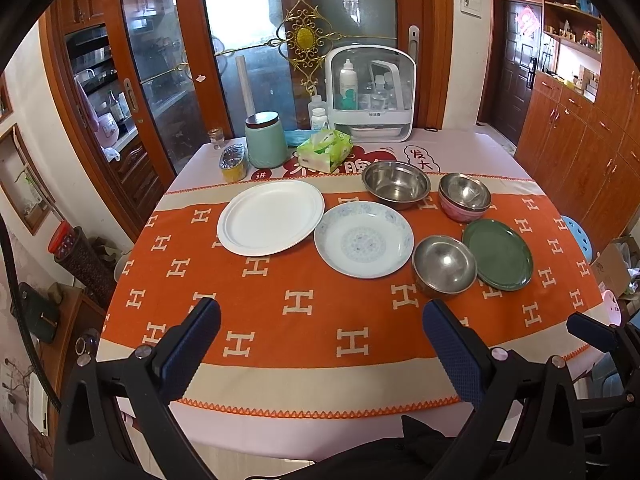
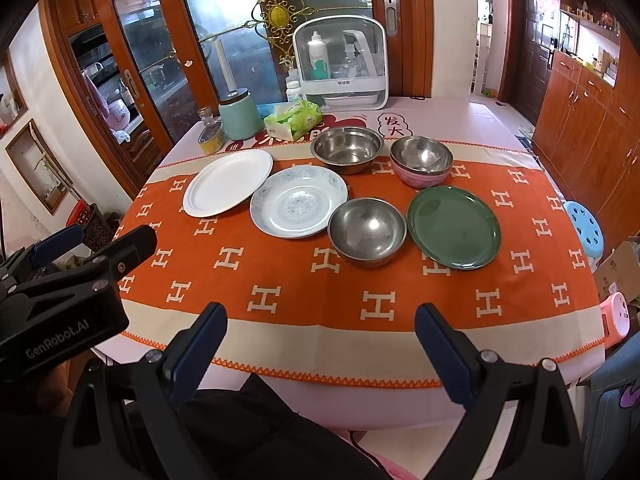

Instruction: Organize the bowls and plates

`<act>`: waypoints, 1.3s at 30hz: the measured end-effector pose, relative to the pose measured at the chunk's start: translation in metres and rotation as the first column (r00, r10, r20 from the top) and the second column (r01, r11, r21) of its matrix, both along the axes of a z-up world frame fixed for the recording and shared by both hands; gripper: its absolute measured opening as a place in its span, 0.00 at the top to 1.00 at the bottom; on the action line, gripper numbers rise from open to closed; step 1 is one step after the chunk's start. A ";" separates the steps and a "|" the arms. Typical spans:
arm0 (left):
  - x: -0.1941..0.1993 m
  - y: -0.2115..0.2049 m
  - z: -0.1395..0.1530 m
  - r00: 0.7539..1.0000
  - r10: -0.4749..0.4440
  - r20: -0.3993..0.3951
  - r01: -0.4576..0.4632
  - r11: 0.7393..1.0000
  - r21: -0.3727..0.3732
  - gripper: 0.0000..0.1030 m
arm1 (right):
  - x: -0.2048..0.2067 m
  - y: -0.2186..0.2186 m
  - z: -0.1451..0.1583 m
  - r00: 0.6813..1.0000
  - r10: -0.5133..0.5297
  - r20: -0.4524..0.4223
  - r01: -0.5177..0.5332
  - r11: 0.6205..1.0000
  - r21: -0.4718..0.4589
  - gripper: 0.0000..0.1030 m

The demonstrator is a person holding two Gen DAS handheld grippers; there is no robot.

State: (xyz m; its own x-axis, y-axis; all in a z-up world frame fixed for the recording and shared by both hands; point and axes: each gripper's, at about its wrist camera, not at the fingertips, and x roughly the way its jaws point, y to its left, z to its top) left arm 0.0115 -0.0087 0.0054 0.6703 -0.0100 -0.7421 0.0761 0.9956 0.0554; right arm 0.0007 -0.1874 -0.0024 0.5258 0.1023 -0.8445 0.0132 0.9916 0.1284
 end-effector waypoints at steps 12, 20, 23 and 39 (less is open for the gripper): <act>-0.004 -0.011 0.000 1.000 0.029 0.005 -0.029 1.000 0.002 0.02 | -0.001 -0.012 -0.005 0.999 0.035 0.005 -0.035 0.999 0.004 0.07; -0.006 -0.019 -0.006 0.996 0.081 -0.035 -0.081 0.997 0.001 0.01 | -0.001 -0.023 -0.009 0.998 0.060 0.005 -0.060 0.998 0.002 0.07; -0.006 -0.023 -0.008 0.994 0.095 -0.047 -0.096 0.995 -0.002 0.01 | -0.001 -0.026 -0.011 0.997 0.075 0.000 -0.075 0.997 0.003 0.07; -0.012 -0.037 -0.005 0.989 0.133 -0.064 -0.135 0.991 -0.018 0.01 | -0.003 -0.049 -0.009 0.991 0.133 0.028 -0.133 0.991 0.001 0.07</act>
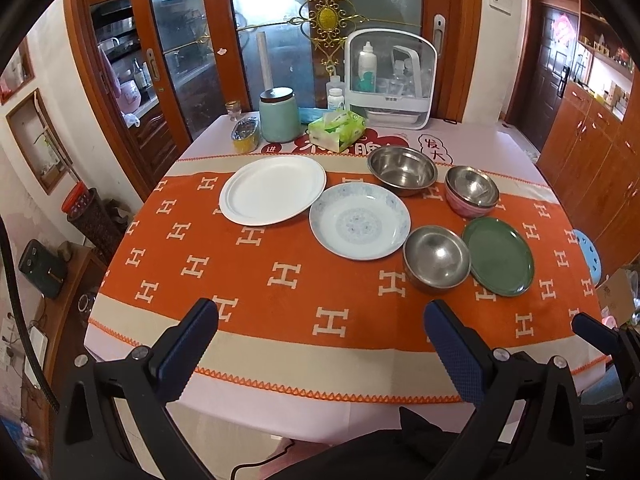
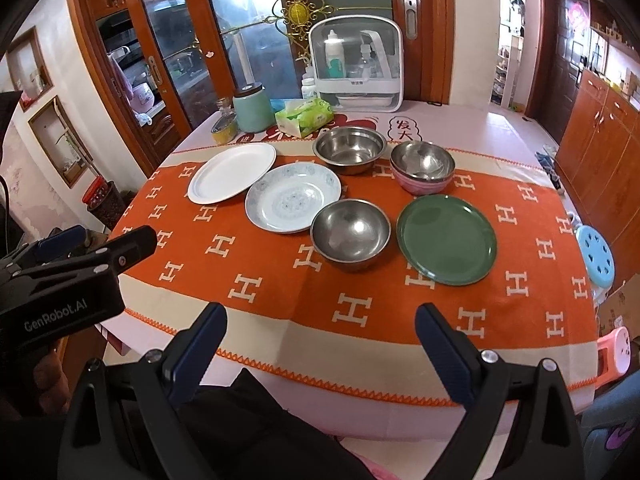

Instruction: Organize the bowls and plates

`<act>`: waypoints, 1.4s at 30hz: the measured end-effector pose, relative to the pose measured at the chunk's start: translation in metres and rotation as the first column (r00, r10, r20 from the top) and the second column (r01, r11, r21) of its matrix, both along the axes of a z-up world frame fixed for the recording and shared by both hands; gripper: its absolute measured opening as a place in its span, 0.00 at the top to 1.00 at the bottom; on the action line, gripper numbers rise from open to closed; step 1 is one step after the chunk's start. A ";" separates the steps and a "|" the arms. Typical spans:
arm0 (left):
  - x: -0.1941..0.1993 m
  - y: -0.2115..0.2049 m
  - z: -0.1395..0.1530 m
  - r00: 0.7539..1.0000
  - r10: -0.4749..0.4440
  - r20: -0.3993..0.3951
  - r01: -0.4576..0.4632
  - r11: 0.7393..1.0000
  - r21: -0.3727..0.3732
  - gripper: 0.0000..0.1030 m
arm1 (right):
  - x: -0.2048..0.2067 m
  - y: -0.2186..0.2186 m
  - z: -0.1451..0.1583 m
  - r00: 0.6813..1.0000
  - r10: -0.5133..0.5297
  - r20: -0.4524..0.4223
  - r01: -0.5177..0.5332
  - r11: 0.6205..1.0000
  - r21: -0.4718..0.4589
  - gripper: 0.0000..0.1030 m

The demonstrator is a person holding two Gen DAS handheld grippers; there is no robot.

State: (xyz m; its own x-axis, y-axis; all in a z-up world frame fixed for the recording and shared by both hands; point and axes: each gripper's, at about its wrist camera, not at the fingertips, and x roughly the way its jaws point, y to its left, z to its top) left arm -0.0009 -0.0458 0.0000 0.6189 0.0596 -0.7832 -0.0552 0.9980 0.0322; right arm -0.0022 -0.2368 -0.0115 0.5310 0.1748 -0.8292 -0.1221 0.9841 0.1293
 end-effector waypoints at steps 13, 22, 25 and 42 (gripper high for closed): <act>0.019 0.021 0.011 0.999 0.037 0.027 -0.035 0.997 -0.075 0.01 | 0.014 -0.002 0.014 0.997 0.013 0.071 -0.013 1.000 0.008 0.07; 0.045 0.070 0.029 0.992 0.091 0.085 -0.081 0.990 -0.114 0.01 | 0.030 0.016 0.018 0.996 -0.001 0.095 -0.001 1.000 0.021 0.07; 0.056 0.092 0.031 0.990 0.114 0.088 -0.103 0.987 -0.121 0.01 | 0.040 0.025 0.019 0.996 -0.014 0.093 0.012 1.000 0.026 0.07; 0.135 0.230 0.024 0.991 0.124 0.052 -0.116 0.983 -0.144 0.01 | 0.103 0.117 0.005 0.995 -0.099 0.017 0.096 0.986 0.137 0.07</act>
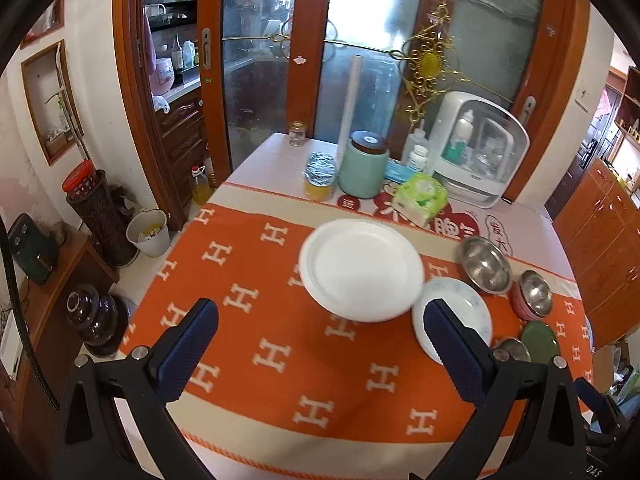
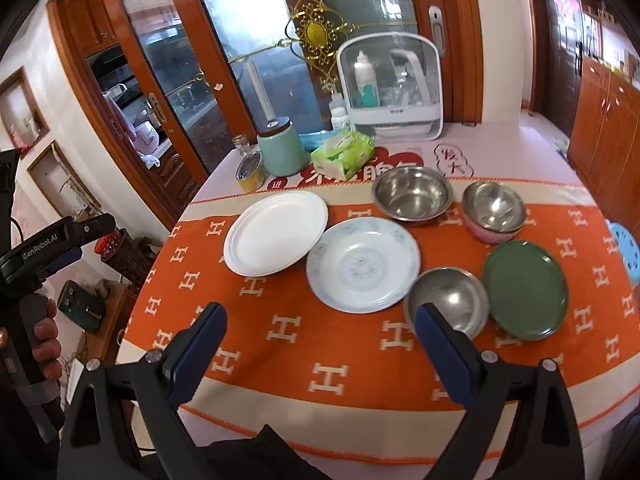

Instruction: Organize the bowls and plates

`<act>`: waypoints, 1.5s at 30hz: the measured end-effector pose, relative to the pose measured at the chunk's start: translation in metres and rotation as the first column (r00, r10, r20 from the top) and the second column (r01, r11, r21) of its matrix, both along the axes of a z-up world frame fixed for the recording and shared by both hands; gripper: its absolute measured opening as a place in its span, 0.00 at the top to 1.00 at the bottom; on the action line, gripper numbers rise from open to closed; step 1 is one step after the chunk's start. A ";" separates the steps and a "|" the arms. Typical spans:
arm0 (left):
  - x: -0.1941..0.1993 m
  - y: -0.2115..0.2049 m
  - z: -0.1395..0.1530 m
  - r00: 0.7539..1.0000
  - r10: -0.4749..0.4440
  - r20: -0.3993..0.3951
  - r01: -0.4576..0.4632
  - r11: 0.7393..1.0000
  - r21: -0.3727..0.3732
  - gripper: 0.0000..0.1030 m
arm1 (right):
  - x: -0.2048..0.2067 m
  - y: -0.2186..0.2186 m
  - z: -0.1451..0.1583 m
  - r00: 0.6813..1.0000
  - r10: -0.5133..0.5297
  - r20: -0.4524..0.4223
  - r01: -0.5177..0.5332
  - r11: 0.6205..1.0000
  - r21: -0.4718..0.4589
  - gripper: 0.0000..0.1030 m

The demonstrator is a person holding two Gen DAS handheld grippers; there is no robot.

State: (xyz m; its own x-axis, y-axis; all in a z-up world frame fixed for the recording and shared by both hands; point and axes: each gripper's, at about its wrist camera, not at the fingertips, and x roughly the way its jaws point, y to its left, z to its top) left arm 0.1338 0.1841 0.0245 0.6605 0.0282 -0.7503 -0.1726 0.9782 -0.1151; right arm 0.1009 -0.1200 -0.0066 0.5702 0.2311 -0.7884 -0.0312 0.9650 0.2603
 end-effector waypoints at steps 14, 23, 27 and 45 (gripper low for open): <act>0.091 0.066 -0.032 0.984 -0.139 -0.111 0.145 0.988 0.052 0.01 | 0.061 0.055 -0.042 0.981 -0.144 -0.133 0.155 0.985 0.072 0.07; 0.148 0.075 -0.068 0.955 -0.241 -0.171 0.253 0.966 0.054 0.01 | 0.099 0.071 -0.076 0.950 -0.211 -0.229 0.252 0.953 0.168 0.12; 0.171 0.076 -0.085 0.941 -0.282 -0.188 0.291 0.957 0.019 0.01 | 0.110 0.076 -0.091 0.935 -0.229 -0.272 0.286 0.938 0.195 0.13; 0.235 0.055 -0.200 0.890 -0.384 -0.245 0.373 0.923 -0.090 0.03 | 0.150 0.082 -0.174 0.868 -0.276 -0.412 0.400 0.881 0.252 0.45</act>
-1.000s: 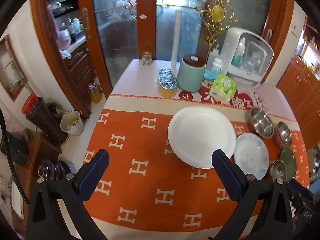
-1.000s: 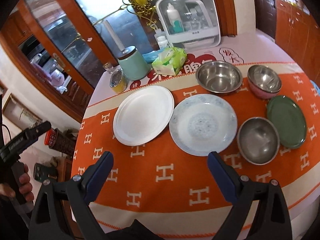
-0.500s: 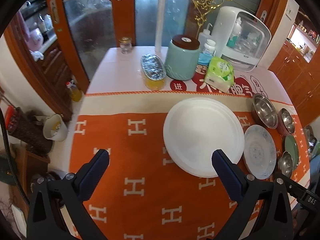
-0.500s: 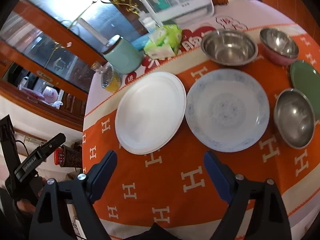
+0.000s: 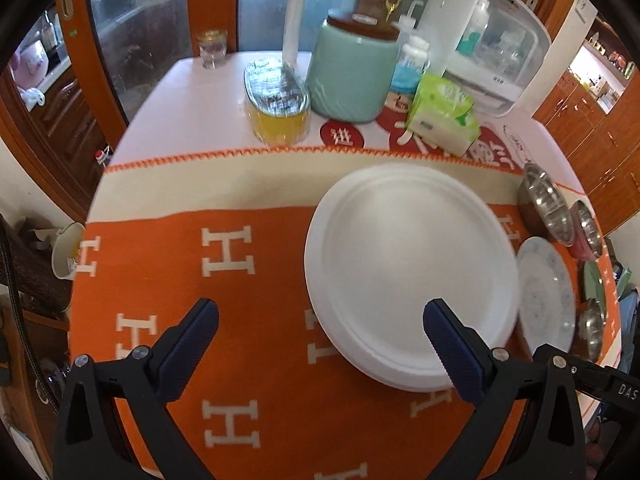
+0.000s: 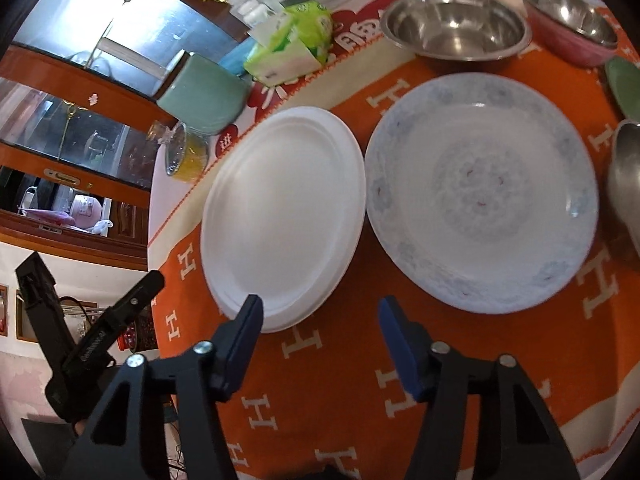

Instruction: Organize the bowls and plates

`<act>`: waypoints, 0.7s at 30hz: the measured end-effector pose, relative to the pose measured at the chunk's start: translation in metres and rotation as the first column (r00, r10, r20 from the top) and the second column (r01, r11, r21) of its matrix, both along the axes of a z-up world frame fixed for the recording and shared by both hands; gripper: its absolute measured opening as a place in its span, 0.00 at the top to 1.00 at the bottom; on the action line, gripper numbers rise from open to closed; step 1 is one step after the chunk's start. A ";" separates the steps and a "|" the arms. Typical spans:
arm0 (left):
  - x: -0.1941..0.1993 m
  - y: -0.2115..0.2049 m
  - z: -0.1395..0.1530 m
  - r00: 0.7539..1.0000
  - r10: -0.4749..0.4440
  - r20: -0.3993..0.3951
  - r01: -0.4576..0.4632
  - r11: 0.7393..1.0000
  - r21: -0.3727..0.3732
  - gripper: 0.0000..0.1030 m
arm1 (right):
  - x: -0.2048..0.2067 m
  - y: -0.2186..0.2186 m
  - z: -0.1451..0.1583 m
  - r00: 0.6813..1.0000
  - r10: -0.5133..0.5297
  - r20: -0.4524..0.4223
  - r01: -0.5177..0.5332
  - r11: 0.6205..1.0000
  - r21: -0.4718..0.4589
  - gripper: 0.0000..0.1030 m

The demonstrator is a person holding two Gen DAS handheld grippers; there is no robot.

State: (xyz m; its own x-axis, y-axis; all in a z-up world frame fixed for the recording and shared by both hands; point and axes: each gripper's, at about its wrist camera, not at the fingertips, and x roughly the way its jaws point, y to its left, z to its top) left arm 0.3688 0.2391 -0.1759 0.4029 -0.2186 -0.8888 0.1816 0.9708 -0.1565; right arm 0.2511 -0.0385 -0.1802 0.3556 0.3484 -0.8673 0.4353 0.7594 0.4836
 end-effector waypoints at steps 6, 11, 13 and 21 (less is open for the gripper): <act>0.011 -0.006 -0.028 1.000 -0.006 -0.025 0.007 1.000 0.015 0.04 | 0.007 0.004 -0.017 1.000 0.006 0.015 -0.007 1.000 0.009 0.55; 0.019 -0.009 -0.043 0.999 -0.002 -0.049 0.002 1.000 -0.002 0.13 | 0.011 0.008 -0.026 0.999 0.004 0.036 -0.004 1.000 -0.006 0.61; 0.021 -0.010 -0.048 0.998 -0.004 -0.061 0.003 1.000 -0.020 0.23 | 0.012 0.008 -0.028 0.999 0.003 0.047 -0.003 1.000 -0.011 0.65; 0.026 -0.015 -0.064 0.995 -0.005 -0.102 -0.001 0.998 -0.060 0.45 | 0.016 0.011 -0.040 0.998 -0.002 0.067 0.005 0.999 -0.037 0.75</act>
